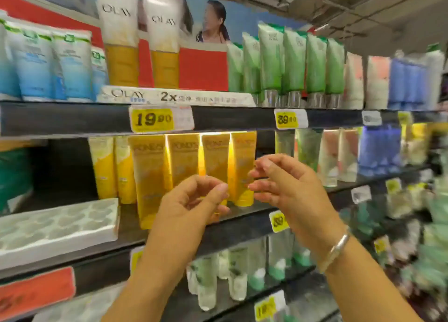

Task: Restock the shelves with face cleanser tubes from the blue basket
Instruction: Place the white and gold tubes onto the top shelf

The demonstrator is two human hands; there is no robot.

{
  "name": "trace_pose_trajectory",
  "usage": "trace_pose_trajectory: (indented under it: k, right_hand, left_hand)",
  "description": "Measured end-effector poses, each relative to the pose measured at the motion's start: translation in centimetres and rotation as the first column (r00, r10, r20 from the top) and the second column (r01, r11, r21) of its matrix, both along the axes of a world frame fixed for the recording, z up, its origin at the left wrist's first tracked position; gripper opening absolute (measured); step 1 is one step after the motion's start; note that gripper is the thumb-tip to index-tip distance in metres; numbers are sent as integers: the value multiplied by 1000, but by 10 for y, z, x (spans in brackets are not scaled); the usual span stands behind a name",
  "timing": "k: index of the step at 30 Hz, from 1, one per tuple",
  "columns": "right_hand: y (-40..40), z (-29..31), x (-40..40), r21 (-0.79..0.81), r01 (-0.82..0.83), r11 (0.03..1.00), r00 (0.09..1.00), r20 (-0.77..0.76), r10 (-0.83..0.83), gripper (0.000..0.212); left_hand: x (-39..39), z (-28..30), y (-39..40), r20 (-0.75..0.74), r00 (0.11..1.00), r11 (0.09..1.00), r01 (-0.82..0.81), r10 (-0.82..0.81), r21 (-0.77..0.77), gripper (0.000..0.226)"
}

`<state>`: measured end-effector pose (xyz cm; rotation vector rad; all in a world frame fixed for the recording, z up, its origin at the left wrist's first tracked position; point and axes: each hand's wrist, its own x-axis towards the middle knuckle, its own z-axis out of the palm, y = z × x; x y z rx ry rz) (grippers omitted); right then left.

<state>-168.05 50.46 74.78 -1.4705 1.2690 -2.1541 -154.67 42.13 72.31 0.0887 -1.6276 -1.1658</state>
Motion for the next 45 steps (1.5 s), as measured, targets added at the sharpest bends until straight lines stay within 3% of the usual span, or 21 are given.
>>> trace_pose_trajectory:
  k: [4,9,13,18,24,31,38,45]
  right_hand:
    - [33,-78,-29,167,31,986,975,212,-66,17]
    - [112,-196,-71,500,51,864,890,370,-267,14]
    - [194,-273,-103,608,36,793,698,553,-455,16]
    - [302,-337,-141,656,72,751,444,654,-613,21]
    - [446,-412,-176,784,92,614,175,594,-785,16]
    - [541,-478,-214,792,73,606,-155,610,-777,17]
    - [561,-536,-298,819,35,572,-270,559,-784,16]
    - [566,-623,-384,846,-33,532,-406,475,-781,22]
  left_hand:
    - [-31,-67,3,178,973,976,112,-146,187,11]
    - [-76,-174,44,428,870,923,72,-243,378,12]
    - [-119,-241,106,519,766,849,65,-380,525,13]
    - [-180,-290,188,554,643,759,66,-529,648,15]
    - [-241,-354,295,573,468,661,34,-673,749,15]
    - [-315,-422,366,574,324,581,-85,-752,809,10]
    - [-432,-488,397,626,182,614,-123,-758,780,12]
    - [-545,-584,404,666,-16,662,-128,-746,739,14]
